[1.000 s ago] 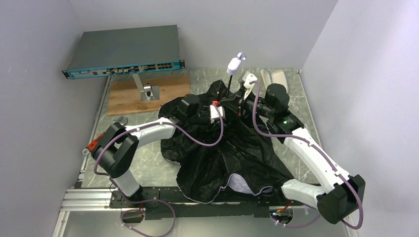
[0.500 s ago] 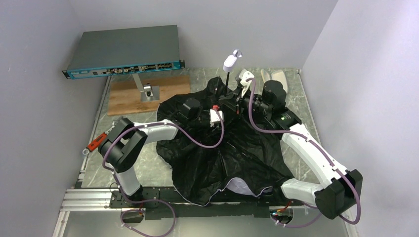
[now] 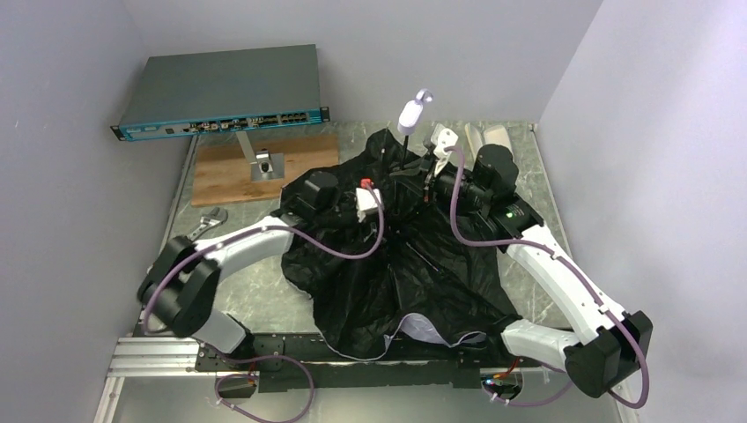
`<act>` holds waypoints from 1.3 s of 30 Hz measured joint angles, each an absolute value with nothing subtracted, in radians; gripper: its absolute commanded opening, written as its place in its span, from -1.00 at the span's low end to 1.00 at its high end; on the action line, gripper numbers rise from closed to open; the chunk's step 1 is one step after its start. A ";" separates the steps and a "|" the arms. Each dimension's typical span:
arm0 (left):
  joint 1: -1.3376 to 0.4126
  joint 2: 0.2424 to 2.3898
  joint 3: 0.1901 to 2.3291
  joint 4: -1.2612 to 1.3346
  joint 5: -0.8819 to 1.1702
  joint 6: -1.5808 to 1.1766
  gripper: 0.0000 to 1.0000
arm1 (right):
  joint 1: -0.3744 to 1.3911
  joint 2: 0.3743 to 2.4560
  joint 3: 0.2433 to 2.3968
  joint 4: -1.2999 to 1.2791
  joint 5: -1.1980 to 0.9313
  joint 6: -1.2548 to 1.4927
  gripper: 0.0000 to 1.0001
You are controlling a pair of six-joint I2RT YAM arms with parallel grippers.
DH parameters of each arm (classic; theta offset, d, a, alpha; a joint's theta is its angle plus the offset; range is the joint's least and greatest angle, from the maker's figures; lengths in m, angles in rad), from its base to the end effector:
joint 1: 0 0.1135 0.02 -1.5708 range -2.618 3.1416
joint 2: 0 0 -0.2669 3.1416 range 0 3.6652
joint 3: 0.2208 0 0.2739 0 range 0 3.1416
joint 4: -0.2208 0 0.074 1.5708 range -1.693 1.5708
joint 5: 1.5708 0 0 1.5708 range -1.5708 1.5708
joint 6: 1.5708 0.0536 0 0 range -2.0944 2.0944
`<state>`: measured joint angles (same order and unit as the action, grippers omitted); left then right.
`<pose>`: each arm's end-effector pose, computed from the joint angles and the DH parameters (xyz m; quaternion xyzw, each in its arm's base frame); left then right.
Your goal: Open the umbrella
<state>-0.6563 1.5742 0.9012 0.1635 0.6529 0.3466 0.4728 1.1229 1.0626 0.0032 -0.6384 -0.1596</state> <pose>0.2725 -0.2510 0.2039 0.5350 0.6383 -0.3472 0.4310 0.2451 0.1612 0.3912 -0.4194 0.5891 0.3270 0.6084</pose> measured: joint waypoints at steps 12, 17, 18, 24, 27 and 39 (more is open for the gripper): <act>-0.596 1.204 1.108 0.071 0.689 0.192 0.70 | 0.472 1.107 1.002 0.057 -0.697 -0.191 -1.00; -0.592 1.220 1.296 0.108 0.688 0.102 0.66 | 0.472 1.111 1.000 0.088 -0.733 -0.180 -1.00; -0.592 1.230 1.325 0.115 0.688 0.081 0.65 | 0.473 1.113 1.000 0.093 -0.735 -0.178 -1.00; -0.603 1.300 1.393 0.213 0.687 -0.042 0.56 | 0.483 1.114 0.989 0.125 -0.741 -0.148 -1.00; -0.630 1.325 1.387 0.253 0.691 -0.076 0.53 | 0.492 1.119 0.989 0.138 -0.740 -0.130 -1.00; -0.717 1.436 1.481 0.309 0.677 -0.152 -1.00 | 0.508 1.127 0.961 0.186 -0.730 -0.113 -0.48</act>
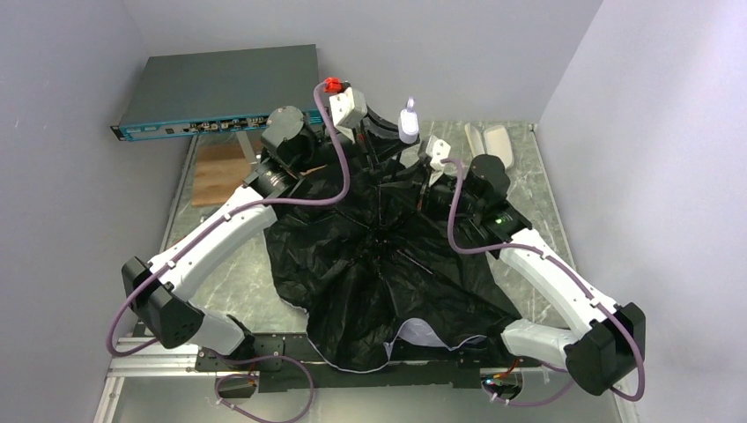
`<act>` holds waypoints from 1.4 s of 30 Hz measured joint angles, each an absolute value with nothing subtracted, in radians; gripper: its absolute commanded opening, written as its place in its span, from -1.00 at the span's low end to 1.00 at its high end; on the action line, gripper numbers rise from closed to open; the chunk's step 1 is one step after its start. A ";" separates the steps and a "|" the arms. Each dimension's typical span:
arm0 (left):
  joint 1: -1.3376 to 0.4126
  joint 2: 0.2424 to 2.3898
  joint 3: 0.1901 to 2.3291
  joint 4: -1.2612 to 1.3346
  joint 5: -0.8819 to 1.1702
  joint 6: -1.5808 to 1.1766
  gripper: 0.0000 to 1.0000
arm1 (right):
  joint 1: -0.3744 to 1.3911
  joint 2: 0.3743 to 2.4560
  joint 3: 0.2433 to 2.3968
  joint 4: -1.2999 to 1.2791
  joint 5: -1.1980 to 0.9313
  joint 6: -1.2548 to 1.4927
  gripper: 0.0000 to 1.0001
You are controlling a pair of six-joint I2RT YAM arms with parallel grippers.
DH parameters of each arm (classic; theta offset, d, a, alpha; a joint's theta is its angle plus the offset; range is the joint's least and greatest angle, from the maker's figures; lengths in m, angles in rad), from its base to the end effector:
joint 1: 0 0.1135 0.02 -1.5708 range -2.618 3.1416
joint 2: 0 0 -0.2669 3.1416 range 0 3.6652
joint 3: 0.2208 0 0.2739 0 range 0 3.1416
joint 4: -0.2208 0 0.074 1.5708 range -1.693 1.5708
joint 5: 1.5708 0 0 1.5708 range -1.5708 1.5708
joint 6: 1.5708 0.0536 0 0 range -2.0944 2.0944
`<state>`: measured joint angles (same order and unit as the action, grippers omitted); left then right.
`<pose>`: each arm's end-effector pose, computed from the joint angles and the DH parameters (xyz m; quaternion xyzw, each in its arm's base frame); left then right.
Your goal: Open the umbrella
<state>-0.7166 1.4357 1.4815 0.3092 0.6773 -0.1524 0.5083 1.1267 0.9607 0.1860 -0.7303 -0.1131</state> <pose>0.2470 -0.2597 0.4904 0.4119 0.4415 -0.4980 0.6224 0.2383 0.1737 0.3718 -0.4427 0.5446 0.3761 0.6050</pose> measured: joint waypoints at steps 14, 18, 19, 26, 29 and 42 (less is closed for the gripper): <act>-0.717 1.441 1.573 0.242 0.630 -0.170 -1.00 | 0.508 1.254 0.752 0.287 -0.704 -0.150 -0.54; -0.711 1.457 1.619 0.212 0.618 -0.174 -1.00 | 0.508 1.302 0.719 0.333 -0.702 -0.154 -0.65; -0.708 1.464 1.638 0.192 0.616 -0.178 -1.00 | 0.508 1.311 0.714 0.354 -0.706 -0.158 -0.66; -0.682 1.510 1.748 0.109 0.607 -0.213 -1.00 | 0.508 1.348 0.714 0.466 -0.709 -0.180 -0.73; -0.681 1.521 1.782 0.077 0.608 -0.216 -1.00 | 0.506 1.360 0.719 0.487 -0.716 -0.196 -0.74; -0.677 1.565 1.904 0.022 0.631 -0.214 -1.00 | 0.461 1.381 0.782 0.469 -0.772 -0.329 -0.66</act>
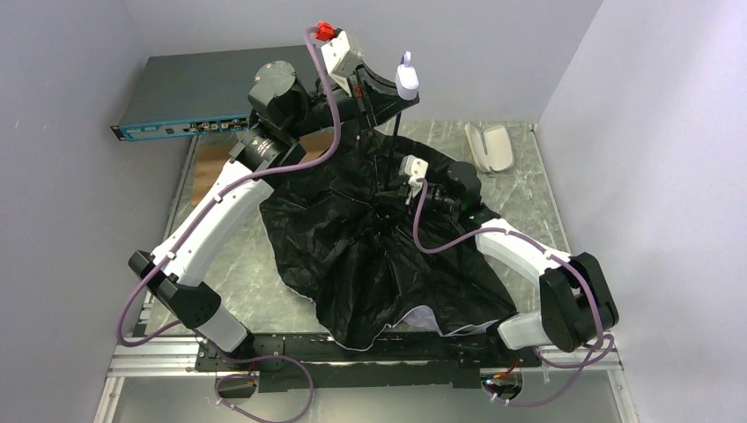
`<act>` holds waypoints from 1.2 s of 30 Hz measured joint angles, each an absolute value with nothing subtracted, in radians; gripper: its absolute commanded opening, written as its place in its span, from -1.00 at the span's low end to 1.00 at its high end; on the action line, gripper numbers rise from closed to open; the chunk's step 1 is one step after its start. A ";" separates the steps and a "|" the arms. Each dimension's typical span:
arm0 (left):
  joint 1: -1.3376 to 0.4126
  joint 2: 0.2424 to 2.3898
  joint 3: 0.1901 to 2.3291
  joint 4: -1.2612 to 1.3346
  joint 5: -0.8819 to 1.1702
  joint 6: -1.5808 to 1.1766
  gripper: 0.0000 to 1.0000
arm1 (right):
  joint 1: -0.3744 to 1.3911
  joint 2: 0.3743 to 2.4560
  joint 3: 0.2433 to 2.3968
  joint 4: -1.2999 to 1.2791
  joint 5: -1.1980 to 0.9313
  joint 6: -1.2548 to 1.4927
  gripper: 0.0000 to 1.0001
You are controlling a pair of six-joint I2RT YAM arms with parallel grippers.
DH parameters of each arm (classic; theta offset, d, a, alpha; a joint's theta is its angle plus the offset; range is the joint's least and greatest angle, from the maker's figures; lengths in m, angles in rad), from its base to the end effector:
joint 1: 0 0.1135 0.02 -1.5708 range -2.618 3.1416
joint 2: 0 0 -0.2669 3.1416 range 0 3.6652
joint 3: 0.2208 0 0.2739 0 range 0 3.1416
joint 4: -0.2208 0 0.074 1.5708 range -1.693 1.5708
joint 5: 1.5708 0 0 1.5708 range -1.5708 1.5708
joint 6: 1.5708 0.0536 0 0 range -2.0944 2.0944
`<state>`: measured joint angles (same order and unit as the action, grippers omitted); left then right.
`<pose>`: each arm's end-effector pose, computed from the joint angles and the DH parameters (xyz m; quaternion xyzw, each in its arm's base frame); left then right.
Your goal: Open the umbrella
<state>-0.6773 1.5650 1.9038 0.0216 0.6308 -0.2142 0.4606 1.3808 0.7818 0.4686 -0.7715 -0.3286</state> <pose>0.2610 -0.2504 0.5672 0.3724 0.4679 -0.4963 0.6293 0.2840 0.1826 0.2598 -0.4968 0.5475 0.3225 0.5911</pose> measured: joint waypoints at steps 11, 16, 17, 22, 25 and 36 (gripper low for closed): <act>-0.671 1.569 1.922 0.024 0.650 -0.203 -1.00 | 0.411 1.419 0.860 0.384 -0.826 -0.454 -0.82; -0.671 1.549 1.847 0.029 0.646 -0.146 -0.84 | 0.387 1.450 0.879 0.318 -0.857 -0.495 -0.88; -0.671 1.531 1.800 0.035 0.645 -0.129 -0.74 | 0.384 1.456 0.875 0.290 -0.862 -0.503 -0.87; -0.672 1.375 1.511 0.048 0.625 -0.001 0.63 | 0.368 1.499 0.853 0.157 -0.865 -0.555 -0.07; -0.660 1.285 1.398 0.040 0.608 0.073 0.99 | 0.354 1.498 0.872 0.110 -0.854 -0.585 0.33; -0.532 1.108 1.050 -0.128 0.631 0.380 0.68 | 0.132 1.301 0.861 -0.245 -0.838 -0.583 0.11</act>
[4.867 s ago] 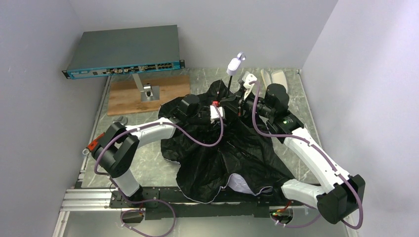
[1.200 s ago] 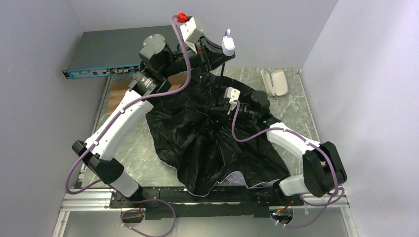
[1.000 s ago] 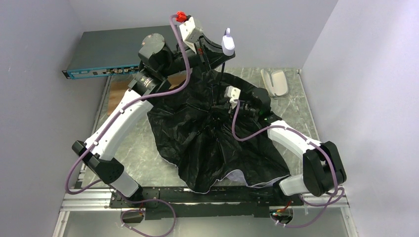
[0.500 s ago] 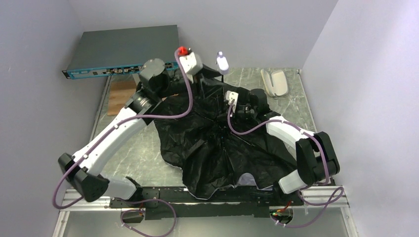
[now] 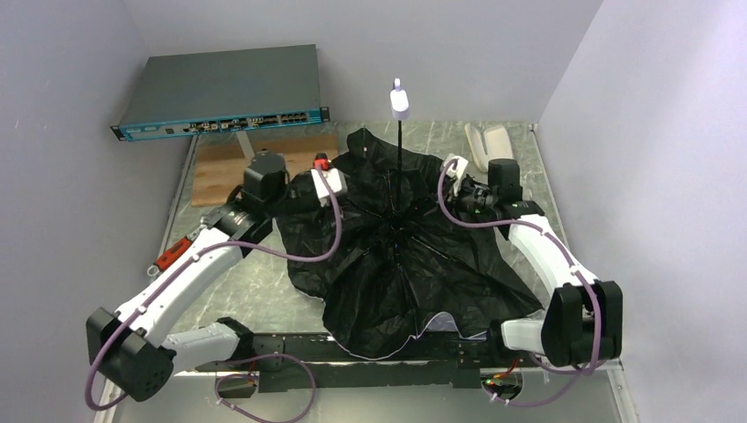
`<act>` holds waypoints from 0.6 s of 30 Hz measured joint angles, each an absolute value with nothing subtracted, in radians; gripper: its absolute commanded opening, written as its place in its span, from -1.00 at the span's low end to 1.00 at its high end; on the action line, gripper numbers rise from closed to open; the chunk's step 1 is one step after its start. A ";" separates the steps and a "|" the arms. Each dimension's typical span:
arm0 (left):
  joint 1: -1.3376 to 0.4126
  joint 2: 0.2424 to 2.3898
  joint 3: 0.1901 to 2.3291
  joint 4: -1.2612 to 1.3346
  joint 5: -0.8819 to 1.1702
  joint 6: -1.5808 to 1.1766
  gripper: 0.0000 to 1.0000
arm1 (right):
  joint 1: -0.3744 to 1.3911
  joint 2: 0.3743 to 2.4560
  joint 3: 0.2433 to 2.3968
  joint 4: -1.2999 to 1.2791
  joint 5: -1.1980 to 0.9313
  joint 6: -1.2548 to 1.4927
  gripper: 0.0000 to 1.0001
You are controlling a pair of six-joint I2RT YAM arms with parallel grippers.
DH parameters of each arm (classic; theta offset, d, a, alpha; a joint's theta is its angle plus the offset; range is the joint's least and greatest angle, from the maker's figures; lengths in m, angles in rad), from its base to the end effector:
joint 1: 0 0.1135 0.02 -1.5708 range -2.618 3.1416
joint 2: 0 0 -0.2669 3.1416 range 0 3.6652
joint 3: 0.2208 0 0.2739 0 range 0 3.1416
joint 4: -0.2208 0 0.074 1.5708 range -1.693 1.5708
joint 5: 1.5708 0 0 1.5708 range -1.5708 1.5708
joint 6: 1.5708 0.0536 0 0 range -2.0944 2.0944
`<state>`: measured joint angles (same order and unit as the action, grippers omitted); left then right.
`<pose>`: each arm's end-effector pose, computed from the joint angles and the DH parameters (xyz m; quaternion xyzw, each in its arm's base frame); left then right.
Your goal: Open the umbrella
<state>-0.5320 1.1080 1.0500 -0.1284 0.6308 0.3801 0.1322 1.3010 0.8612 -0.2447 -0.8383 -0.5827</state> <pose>0.2308 -0.1725 0.3750 0.5001 0.5699 -0.2842 0.5869 0.2934 0.0792 0.2418 -0.4522 0.7120 0.2709 0.4639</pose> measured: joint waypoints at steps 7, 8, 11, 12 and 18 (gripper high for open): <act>-0.599 1.310 1.028 -0.184 0.653 0.526 0.31 | 0.155 1.324 0.892 -0.165 -0.809 -0.284 -0.39; -0.613 1.343 1.031 -0.181 0.653 0.533 0.30 | 0.163 1.352 0.902 -0.150 -0.801 -0.250 -0.40; -0.655 1.455 1.038 -0.167 0.649 0.542 0.27 | 0.199 1.451 0.920 -0.096 -0.762 -0.149 -0.39; -0.664 1.482 1.038 -0.162 0.648 0.543 0.25 | 0.211 1.476 0.920 -0.091 -0.749 -0.130 -0.39; -0.684 1.642 1.090 -0.172 0.605 0.540 0.09 | 0.253 1.628 0.924 -0.077 -0.673 -0.096 -0.40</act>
<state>-0.6842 1.6424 1.0901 -0.1719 0.6052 0.5396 0.2527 1.6279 0.9241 -0.0772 -0.6735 -0.0959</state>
